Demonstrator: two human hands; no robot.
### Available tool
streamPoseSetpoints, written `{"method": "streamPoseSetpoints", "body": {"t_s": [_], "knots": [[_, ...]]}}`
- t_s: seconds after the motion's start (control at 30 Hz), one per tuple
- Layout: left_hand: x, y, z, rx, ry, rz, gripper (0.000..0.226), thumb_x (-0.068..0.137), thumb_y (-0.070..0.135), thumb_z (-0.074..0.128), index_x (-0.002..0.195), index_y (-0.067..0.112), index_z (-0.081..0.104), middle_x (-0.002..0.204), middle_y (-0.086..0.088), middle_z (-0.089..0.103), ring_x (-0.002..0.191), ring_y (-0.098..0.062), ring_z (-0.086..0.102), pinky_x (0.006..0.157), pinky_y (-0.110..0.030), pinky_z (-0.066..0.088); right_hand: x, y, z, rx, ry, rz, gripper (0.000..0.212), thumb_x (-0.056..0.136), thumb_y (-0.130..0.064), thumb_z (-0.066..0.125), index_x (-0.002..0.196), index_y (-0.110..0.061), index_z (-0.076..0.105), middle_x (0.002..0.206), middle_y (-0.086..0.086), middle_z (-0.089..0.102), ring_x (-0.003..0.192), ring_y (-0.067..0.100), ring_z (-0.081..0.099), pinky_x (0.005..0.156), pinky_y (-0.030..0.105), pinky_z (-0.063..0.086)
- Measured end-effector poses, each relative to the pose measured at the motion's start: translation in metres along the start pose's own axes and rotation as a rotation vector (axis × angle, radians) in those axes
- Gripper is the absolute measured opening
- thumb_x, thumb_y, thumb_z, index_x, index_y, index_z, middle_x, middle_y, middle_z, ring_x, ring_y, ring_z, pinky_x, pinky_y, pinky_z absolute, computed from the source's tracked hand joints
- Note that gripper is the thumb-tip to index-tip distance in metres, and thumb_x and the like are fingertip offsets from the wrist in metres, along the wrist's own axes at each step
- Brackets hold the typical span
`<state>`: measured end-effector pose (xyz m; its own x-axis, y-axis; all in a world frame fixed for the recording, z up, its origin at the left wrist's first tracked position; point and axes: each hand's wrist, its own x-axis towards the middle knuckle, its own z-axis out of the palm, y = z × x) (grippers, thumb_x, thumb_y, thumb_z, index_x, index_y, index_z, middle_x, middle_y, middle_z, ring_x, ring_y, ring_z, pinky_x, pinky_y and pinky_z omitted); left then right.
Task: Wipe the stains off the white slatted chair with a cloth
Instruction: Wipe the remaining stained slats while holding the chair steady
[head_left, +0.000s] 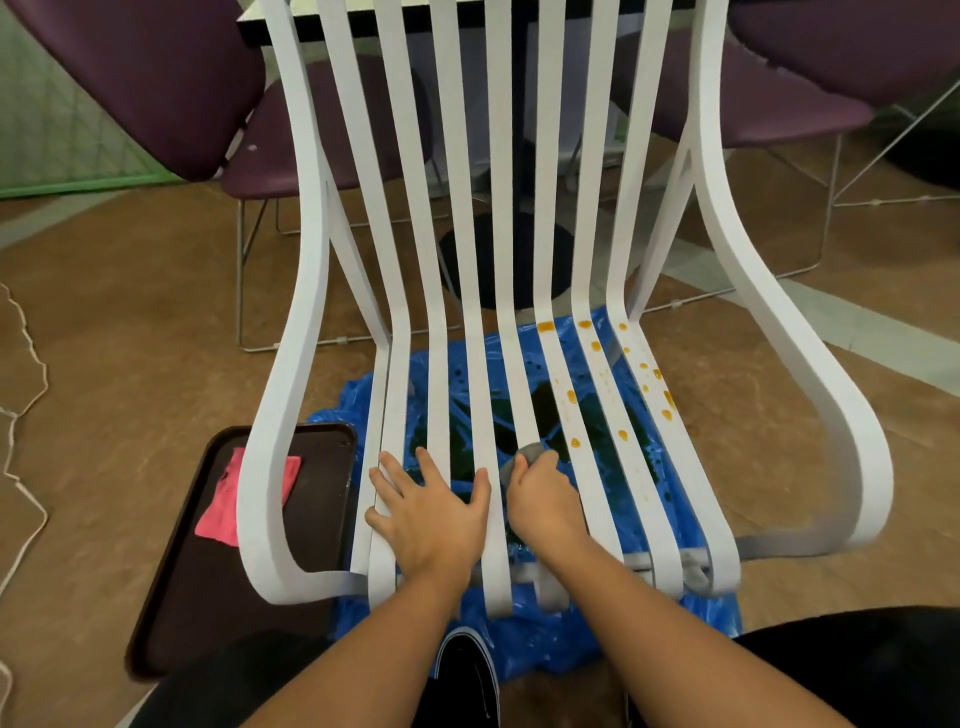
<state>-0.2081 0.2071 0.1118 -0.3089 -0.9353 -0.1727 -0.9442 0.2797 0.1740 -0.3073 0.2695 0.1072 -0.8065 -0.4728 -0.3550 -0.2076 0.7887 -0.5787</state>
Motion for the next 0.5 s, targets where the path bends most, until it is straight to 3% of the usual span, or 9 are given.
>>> {"method": "streamPoseSetpoints", "body": {"t_s": [0.2,0.4,0.5], "knots": [[0.0,0.002,-0.001,0.004,-0.004,-0.003,0.094,0.088,0.082,0.024,0.161,0.022,0.018,0.168,-0.018,0.002,0.154,-0.036,-0.001,0.116,-0.061,0.019,0.049,-0.024,0.002,-0.011,0.086,-0.034,0.041,0.107,-0.042,0.023,0.114,-0.008,0.044,0.094,0.011,0.066,0.078,0.027,0.063,0.061,0.035,0.044],[0.001,0.0,-0.001,0.009,-0.009,-0.009,0.094,0.088,0.082,0.024,0.161,0.023,0.017,0.168,-0.018,0.0,0.154,-0.036,-0.002,0.116,-0.061,0.018,0.061,-0.028,0.001,0.074,0.119,-0.024,0.04,0.108,-0.036,0.022,0.113,-0.006,0.049,0.086,0.006,0.06,0.073,0.023,0.06,0.061,0.036,0.05],[0.0,0.001,-0.001,0.01,-0.008,-0.01,0.094,0.088,0.082,0.024,0.161,0.023,0.019,0.168,-0.018,0.001,0.154,-0.036,-0.001,0.116,-0.061,0.018,0.054,-0.025,0.004,-0.005,0.128,-0.066,0.03,0.107,-0.029,0.032,0.119,-0.006,0.047,0.102,0.012,0.066,0.085,0.026,0.065,0.066,0.035,0.052]]}}
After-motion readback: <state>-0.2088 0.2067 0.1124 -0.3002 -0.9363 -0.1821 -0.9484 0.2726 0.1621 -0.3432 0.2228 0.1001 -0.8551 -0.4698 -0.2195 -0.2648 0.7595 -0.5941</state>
